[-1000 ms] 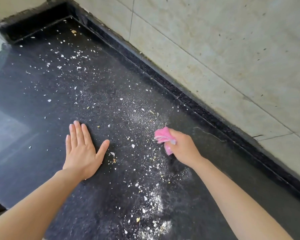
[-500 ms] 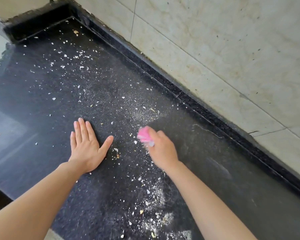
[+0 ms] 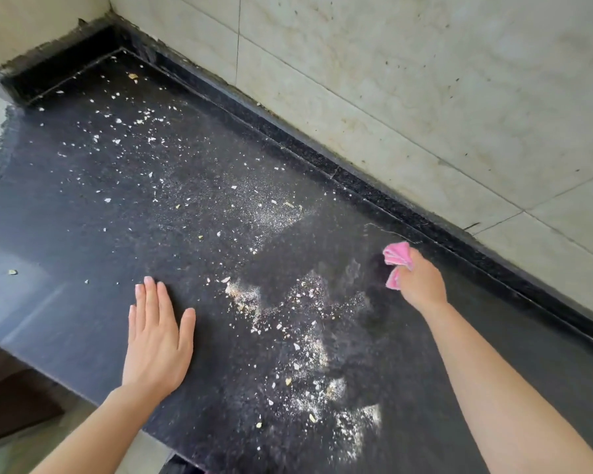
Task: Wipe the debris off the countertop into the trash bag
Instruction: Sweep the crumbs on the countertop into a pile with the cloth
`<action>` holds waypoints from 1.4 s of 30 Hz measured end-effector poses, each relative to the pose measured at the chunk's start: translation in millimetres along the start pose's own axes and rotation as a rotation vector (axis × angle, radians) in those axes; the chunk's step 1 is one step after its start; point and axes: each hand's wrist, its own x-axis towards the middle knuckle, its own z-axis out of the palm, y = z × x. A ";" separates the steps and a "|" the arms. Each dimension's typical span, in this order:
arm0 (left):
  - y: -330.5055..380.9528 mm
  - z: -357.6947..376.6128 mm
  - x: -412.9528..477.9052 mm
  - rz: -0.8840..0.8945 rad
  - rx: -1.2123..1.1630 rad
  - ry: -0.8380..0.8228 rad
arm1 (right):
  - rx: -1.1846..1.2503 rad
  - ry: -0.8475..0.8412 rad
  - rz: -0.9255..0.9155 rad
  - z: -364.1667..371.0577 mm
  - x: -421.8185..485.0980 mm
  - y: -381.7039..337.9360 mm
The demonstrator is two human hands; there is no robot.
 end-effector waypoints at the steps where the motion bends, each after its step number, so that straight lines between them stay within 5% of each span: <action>1: -1.4 1.5 -1.2 0.003 0.018 -0.005 | -0.035 -0.015 0.071 0.3 2.7 11.9; 3: -2.6 3.0 -0.2 0.013 0.043 -0.007 | -0.147 -0.041 0.088 15.9 3.1 20.4; 8: -3.9 3.1 0.3 0.012 0.073 -0.029 | -0.176 -0.078 -0.220 83.1 -35.7 -16.7; 14: -5.0 -1.4 0.4 0.015 0.061 -0.079 | -0.179 -0.370 -0.474 118.7 -105.4 -68.7; 18: -7.4 -0.9 1.4 0.024 0.065 -0.092 | -0.043 -0.261 -0.362 87.4 -93.3 -50.3; 25: -5.7 1.9 2.2 0.016 0.088 -0.086 | 0.084 0.002 0.215 18.5 -43.6 53.4; 30: -4.6 -0.8 2.1 0.014 0.122 -0.118 | -0.187 0.032 0.035 83.2 -84.6 16.1; 35: -5.6 -4.3 0.7 0.016 0.117 -0.156 | 0.010 -0.223 -0.192 115.2 -137.7 -35.1; 38: -3.5 -6.1 0.0 0.021 0.104 -0.158 | 0.130 -0.152 -0.142 96.3 -136.0 -30.2; 42: -2.9 -5.5 0.5 0.025 0.121 -0.159 | 0.326 0.092 0.147 38.5 -124.3 21.8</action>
